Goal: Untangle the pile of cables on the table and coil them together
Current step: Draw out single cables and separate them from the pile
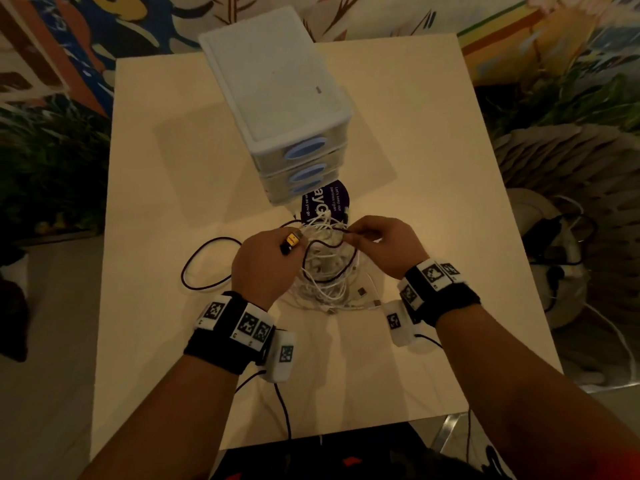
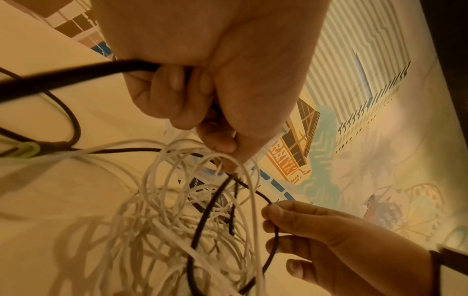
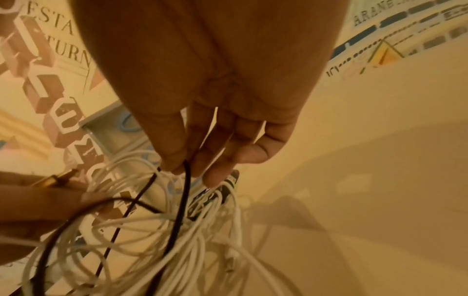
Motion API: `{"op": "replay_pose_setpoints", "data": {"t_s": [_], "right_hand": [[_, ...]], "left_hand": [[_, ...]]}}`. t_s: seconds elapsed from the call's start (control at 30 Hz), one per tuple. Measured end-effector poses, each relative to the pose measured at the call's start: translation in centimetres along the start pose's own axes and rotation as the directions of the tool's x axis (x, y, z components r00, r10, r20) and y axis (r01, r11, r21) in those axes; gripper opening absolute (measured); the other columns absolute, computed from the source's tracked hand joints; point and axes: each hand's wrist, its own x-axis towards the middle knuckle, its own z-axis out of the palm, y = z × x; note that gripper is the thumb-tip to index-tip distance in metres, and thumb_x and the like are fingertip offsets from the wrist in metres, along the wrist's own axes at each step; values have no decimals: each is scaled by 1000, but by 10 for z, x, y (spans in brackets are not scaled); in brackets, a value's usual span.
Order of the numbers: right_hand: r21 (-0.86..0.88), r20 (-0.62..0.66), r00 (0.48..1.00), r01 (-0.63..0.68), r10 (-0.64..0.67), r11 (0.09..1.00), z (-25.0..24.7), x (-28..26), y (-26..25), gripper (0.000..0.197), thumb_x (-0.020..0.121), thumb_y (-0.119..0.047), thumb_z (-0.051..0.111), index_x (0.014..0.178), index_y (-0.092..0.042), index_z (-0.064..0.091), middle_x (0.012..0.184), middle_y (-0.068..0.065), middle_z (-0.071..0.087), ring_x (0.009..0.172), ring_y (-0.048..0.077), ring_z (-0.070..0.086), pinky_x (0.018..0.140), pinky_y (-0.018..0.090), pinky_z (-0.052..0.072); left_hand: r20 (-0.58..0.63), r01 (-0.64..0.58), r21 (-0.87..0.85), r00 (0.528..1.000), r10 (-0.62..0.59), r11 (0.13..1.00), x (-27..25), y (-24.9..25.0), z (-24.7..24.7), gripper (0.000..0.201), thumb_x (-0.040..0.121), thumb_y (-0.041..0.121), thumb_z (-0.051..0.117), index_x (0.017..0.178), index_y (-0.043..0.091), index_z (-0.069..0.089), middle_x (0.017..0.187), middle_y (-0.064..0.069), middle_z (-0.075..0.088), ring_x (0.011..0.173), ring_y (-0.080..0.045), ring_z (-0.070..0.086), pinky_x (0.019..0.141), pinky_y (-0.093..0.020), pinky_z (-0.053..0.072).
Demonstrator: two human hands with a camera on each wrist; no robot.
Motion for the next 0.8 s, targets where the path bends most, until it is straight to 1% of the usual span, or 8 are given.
{"op": "replay_pose_setpoints", "data": {"t_s": [0.07, 0.17, 0.27, 0.37, 0.47, 0.67, 0.73, 0.8], "right_hand": [[51, -24, 1000, 19, -18, 999, -4, -5, 5, 9, 94, -35, 69, 100, -34, 74, 87, -11, 73, 84, 6, 67, 82, 32, 53], [89, -37, 998, 47, -43, 995, -10, -10, 16, 26, 99, -22, 60, 115, -39, 72, 85, -8, 68, 84, 13, 63, 83, 30, 49], [159, -56, 998, -4, 13, 987, -16, -16, 22, 26, 100, -15, 54, 107, -34, 70, 88, -3, 67, 85, 15, 64, 82, 33, 48], [317, -64, 984, -136, 164, 939, -21, -21, 24, 17, 97, -13, 50, 93, -25, 62, 91, 0, 67, 83, 15, 61, 76, 31, 43], [403, -81, 961, -210, 264, 891, -25, -27, 30, 17, 87, -31, 43, 85, -18, 54, 90, 6, 68, 80, 18, 59, 71, 29, 41], [124, -35, 954, -293, 299, 948, -31, -34, 31, 56, 100, -58, 47, 78, -10, 65, 78, 3, 66, 77, 20, 60, 73, 34, 43], [-38, -62, 964, -260, 257, 965, -32, -33, 37, 56, 97, -58, 52, 72, -8, 57, 67, 4, 57, 72, 27, 56, 66, 33, 41], [-211, -99, 965, -258, 242, 943, -35, -33, 42, 45, 92, -61, 56, 73, -21, 55, 73, 0, 59, 79, 26, 59, 71, 36, 47]], "left_hand": [[-28, 4, -21, 1000, -5, 1000, -2, -1, -2, 38, 100, 33, 60, 64, 24, 53, 54, 1, 49, 55, -21, 47, 50, -34, 31], [-77, 57, -29, 995, -59, 998, -2, -3, -6, 34, 100, 34, 57, 70, 19, 59, 57, 0, 51, 59, -23, 49, 52, -36, 31], [-100, 109, -13, 989, -109, 994, 0, -6, -10, 38, 100, 34, 56, 65, 21, 49, 57, 2, 46, 57, -18, 42, 51, -30, 23], [-110, 158, -24, 981, -160, 987, 0, -9, -13, 36, 100, 35, 55, 68, 19, 51, 61, 4, 48, 60, -19, 43, 56, -33, 26], [-121, 207, -49, 970, -212, 977, -1, -11, -13, 33, 100, 35, 55, 74, 15, 58, 63, 2, 51, 63, -24, 48, 60, -34, 31], [-97, 273, -89, 955, -281, 958, -2, -11, -15, 31, 100, 35, 56, 80, 12, 62, 66, 3, 54, 68, -26, 51, 63, -34, 35], [-91, 272, -90, 956, -280, 958, -3, -12, -17, 31, 100, 35, 56, 81, 12, 62, 66, 3, 54, 69, -26, 52, 64, -34, 35], [-84, 256, -87, 961, -263, 963, -4, -13, -18, 31, 100, 35, 56, 80, 12, 62, 67, 2, 55, 70, -27, 53, 64, -34, 35]]}}
